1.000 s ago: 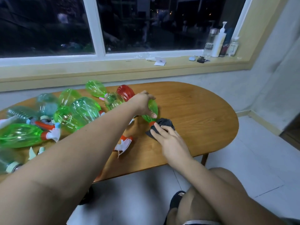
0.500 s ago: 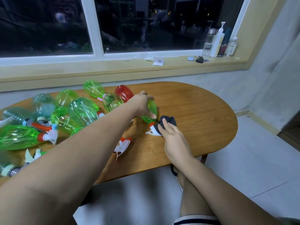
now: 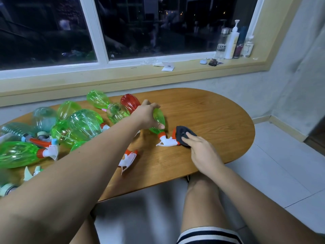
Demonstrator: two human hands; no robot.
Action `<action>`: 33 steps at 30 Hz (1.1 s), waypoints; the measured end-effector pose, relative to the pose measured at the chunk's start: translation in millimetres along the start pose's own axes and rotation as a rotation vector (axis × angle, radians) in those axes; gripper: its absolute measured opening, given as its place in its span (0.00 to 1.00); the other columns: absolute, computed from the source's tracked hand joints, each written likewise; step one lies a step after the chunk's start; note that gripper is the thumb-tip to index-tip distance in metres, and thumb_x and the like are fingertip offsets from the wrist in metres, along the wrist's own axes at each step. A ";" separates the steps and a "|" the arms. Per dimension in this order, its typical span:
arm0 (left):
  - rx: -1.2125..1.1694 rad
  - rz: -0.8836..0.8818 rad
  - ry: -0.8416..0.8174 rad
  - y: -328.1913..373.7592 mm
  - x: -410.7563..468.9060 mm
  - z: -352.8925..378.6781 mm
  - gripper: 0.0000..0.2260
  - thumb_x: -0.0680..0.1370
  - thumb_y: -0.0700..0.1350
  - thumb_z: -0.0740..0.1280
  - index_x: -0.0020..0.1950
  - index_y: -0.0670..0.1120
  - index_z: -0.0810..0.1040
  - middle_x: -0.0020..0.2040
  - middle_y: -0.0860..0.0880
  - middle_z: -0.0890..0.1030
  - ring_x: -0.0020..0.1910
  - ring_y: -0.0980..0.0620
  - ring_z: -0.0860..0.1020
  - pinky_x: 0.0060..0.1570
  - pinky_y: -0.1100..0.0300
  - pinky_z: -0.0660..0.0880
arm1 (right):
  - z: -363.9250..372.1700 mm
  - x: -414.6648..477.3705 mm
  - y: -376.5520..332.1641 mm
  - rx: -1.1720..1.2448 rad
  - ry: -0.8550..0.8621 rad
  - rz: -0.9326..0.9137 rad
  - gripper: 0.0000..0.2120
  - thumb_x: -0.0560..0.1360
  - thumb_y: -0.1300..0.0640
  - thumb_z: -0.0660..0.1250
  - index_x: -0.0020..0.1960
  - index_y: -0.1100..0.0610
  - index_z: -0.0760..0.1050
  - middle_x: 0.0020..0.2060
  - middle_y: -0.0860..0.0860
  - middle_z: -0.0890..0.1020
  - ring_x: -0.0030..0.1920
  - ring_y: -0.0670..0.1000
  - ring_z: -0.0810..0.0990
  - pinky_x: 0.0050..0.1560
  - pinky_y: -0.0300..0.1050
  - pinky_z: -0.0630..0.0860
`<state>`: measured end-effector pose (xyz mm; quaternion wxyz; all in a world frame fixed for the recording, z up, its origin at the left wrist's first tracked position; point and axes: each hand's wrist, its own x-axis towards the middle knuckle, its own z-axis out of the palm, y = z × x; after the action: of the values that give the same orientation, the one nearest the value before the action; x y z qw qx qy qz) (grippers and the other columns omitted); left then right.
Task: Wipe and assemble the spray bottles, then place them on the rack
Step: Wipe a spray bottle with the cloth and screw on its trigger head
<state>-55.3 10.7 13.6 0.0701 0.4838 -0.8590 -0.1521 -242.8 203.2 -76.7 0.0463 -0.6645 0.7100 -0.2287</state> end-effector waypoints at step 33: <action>-0.173 0.159 0.103 16.7 -76.5 -5.8 0.53 0.59 0.57 0.88 0.79 0.50 0.66 0.66 0.50 0.66 0.62 0.52 0.71 0.64 0.60 0.71 | -25.3 -58.2 -24.6 0.911 0.158 0.087 0.26 0.84 0.69 0.58 0.68 0.44 0.82 0.55 0.53 0.88 0.55 0.55 0.84 0.54 0.34 0.78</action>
<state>-27.4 82.9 26.6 0.1676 0.4135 -0.8735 -0.1945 -223.0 265.7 -58.5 0.2890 -0.5266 0.5655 -0.5651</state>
